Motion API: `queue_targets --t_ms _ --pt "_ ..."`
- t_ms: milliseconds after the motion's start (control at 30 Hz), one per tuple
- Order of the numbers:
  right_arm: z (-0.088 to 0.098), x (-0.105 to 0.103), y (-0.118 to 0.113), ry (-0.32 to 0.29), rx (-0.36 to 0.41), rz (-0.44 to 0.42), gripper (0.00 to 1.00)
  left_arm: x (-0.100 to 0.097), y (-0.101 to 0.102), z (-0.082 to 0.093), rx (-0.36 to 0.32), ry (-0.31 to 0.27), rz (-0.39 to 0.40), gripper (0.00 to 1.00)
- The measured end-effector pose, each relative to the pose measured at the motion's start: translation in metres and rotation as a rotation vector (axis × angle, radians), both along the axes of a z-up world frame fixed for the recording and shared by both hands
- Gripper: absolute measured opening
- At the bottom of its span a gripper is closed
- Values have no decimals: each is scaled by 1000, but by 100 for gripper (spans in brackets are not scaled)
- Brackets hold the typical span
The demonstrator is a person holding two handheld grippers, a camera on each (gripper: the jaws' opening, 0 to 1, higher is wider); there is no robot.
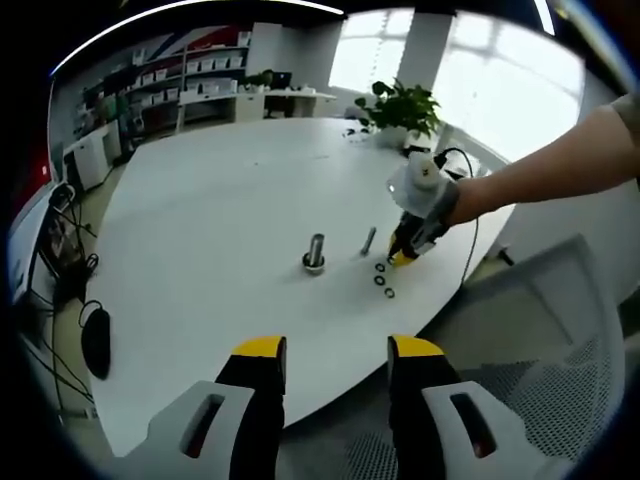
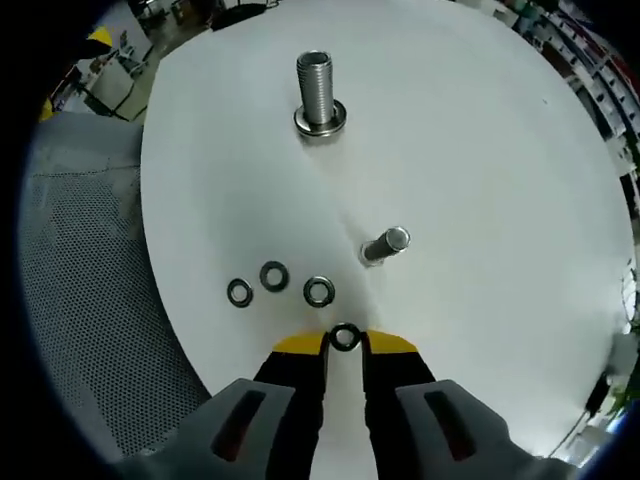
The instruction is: Place the washer onto the threaded stud by aligning its center hole with the stud, sliding it down to the base, and recovering from edge contact or off-axis alignment until the washer reaches the visible bottom stop.
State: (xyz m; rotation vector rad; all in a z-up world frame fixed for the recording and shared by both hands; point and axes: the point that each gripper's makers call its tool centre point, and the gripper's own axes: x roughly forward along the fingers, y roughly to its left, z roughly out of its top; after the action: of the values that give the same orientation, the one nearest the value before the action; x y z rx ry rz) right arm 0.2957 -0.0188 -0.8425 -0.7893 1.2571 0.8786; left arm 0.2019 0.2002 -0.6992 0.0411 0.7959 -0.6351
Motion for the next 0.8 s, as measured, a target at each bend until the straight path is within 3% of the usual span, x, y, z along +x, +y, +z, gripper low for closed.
queue_targets --t_ms 533,800 --pt "1 -1 -1 -26 -17 -22 13 1 1 1 -2 -5 4 39" --pt "2 -2 -4 7 2 -59 13 1 2 0 4 -4 5 39"
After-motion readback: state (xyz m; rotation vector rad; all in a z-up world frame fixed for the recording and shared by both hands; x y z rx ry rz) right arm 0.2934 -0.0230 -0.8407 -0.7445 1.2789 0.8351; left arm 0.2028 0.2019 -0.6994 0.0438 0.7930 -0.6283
